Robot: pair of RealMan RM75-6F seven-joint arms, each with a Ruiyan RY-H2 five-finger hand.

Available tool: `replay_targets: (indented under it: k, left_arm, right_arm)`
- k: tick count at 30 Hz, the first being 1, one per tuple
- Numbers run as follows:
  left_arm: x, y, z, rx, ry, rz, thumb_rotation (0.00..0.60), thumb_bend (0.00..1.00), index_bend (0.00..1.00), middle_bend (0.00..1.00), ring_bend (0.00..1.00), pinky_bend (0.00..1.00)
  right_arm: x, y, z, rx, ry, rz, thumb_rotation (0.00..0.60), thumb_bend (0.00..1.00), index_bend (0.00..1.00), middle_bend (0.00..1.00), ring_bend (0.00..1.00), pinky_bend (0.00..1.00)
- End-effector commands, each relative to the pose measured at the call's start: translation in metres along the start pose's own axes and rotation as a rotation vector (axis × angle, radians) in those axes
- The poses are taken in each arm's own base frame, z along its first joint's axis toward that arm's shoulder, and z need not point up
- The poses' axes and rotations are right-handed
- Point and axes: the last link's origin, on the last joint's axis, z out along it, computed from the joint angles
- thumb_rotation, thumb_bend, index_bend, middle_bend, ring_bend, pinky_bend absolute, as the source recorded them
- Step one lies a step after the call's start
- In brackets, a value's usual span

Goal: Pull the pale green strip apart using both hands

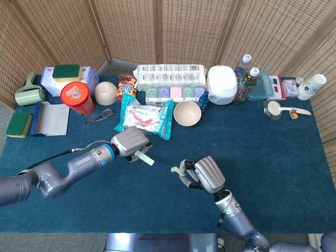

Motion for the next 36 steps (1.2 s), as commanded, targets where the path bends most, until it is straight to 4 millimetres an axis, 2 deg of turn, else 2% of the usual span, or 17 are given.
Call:
replay_targets:
  k: [1, 5, 8, 13, 17, 19, 22, 26, 30, 33, 36]
  left_arm:
    - [-0.007, -0.011, -0.006, 0.034, 0.011, 0.002, 0.600, 0.41, 0.66, 1.00, 1.00, 1.00]
    - [-0.013, -0.017, -0.009, 0.051, 0.023, 0.004, 0.600, 0.41, 0.66, 1.00, 1.00, 1.00]
    - [-0.015, -0.019, -0.008, 0.053, 0.027, -0.001, 0.600, 0.41, 0.66, 1.00, 1.00, 1.00]
    - [-0.017, -0.017, -0.006, 0.049, 0.033, -0.002, 0.600, 0.41, 0.65, 1.00, 1.00, 1.00]
    - [-0.017, -0.015, -0.003, 0.042, 0.031, 0.005, 0.600, 0.41, 0.61, 0.97, 0.97, 1.00]
    - [-0.018, -0.014, -0.002, 0.041, 0.030, 0.009, 0.600, 0.41, 0.55, 0.92, 0.92, 1.00]
    - [-0.019, -0.014, -0.001, 0.045, 0.019, 0.017, 0.600, 0.38, 0.42, 0.80, 0.79, 0.99]
    - [-0.020, -0.015, -0.001, 0.056, -0.005, 0.029, 0.600, 0.33, 0.22, 0.52, 0.55, 0.82]
    - [-0.019, -0.016, -0.003, 0.068, 0.001, 0.021, 0.600, 0.30, 0.13, 0.33, 0.39, 0.67]
    - [-0.017, -0.018, -0.008, 0.084, 0.032, 0.000, 0.600, 0.30, 0.11, 0.28, 0.34, 0.63]
    - [-0.017, -0.025, -0.021, 0.116, 0.060, -0.035, 0.600, 0.30, 0.11, 0.28, 0.33, 0.60]
  right_arm:
    - [0.001, 0.007, 0.000, -0.019, -0.044, -0.018, 0.600, 0.61, 0.41, 0.86, 0.90, 0.84]
    - [-0.002, 0.013, -0.001, -0.049, -0.094, -0.031, 0.600, 0.61, 0.20, 0.69, 0.69, 0.65]
    - [-0.001, 0.015, -0.001, -0.063, -0.102, -0.035, 0.600, 0.61, 0.08, 0.57, 0.58, 0.57]
    - [0.004, 0.019, -0.002, -0.079, -0.084, -0.039, 0.600, 0.61, 0.01, 0.48, 0.51, 0.55]
    - [0.010, 0.023, -0.003, -0.092, -0.065, -0.042, 0.600, 0.61, 0.01, 0.47, 0.50, 0.54]
    - [0.013, 0.024, -0.004, -0.096, -0.058, -0.044, 0.600, 0.61, 0.01, 0.47, 0.50, 0.54]
    - [0.017, 0.027, -0.005, -0.104, -0.049, -0.051, 0.600, 0.61, 0.02, 0.47, 0.50, 0.54]
    - [0.022, 0.029, -0.006, -0.108, -0.039, -0.055, 0.600, 0.61, 0.03, 0.47, 0.50, 0.54]
    - [0.025, 0.030, -0.007, -0.114, -0.031, -0.057, 0.600, 0.61, 0.03, 0.47, 0.50, 0.53]
    - [0.027, 0.032, -0.009, -0.117, -0.026, -0.063, 0.600, 0.61, 0.03, 0.47, 0.50, 0.53]
    - [0.032, 0.035, -0.010, -0.127, -0.023, -0.080, 0.600, 0.61, 0.03, 0.47, 0.48, 0.52]
